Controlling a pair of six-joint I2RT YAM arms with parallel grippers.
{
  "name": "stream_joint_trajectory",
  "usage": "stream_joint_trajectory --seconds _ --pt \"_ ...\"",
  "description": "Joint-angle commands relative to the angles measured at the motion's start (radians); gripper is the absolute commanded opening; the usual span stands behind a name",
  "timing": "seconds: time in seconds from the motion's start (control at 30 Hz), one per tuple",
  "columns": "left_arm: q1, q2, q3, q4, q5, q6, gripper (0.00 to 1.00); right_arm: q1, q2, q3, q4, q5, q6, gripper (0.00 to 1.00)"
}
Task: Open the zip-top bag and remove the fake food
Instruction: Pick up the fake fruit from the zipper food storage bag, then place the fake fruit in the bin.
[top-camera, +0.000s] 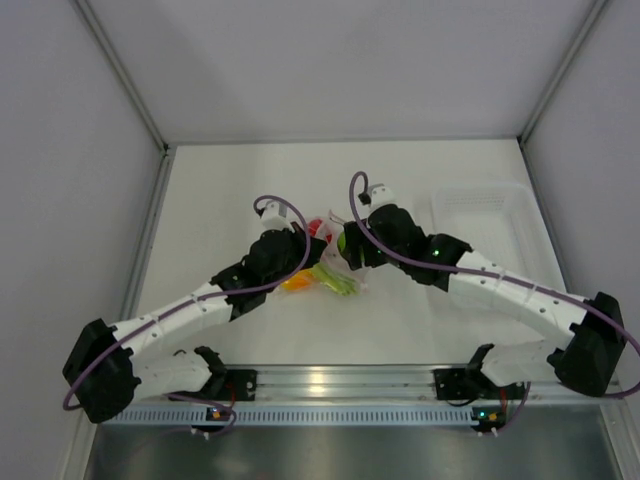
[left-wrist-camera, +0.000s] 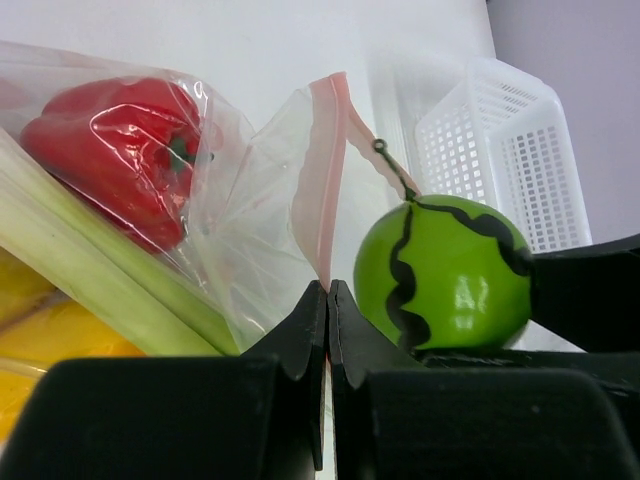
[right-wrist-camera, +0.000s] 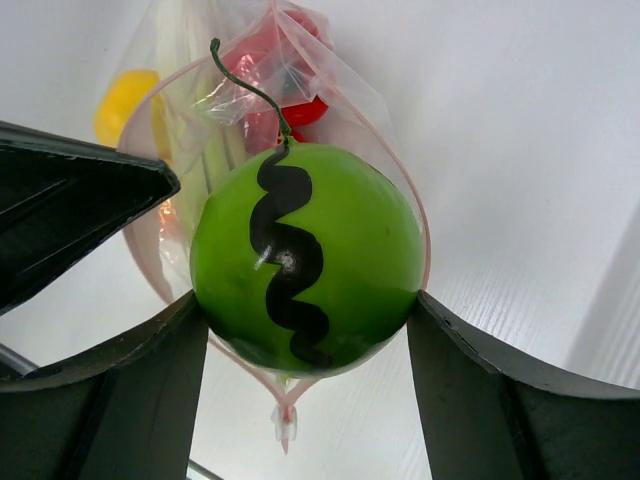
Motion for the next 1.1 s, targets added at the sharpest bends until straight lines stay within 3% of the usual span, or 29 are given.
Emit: stream_joint_trajectory --seconds 0.0,0.33,0.53,0.83,1.07 --pt "-0.004 0.011 0.028 0.061 -0.023 -0.02 0.0 0.015 -0.078 0.016 -0.022 -0.029 -0.023 0.31" --pt "-0.004 -0.013 0.028 0.061 -0.021 -0.022 0.0 -0.021 -0.19 0.117 -0.189 0.078 -0.065 0.31" --pt "-0.004 -0.03 0.026 0.061 -0.035 -0.017 0.0 -0.248 -0.223 0.192 -0.304 0.065 -0.112 0.31" --pt "-0.003 -0.041 0.028 0.061 -0.013 -0.02 0.0 -0.796 -0.107 0.142 -0.271 -0.041 -0.116 0.29" --pt "-0.003 -0.059 0.026 0.056 0.008 -0.012 0.0 -0.937 0.075 0.088 -0.191 -0.017 -0.066 0.31"
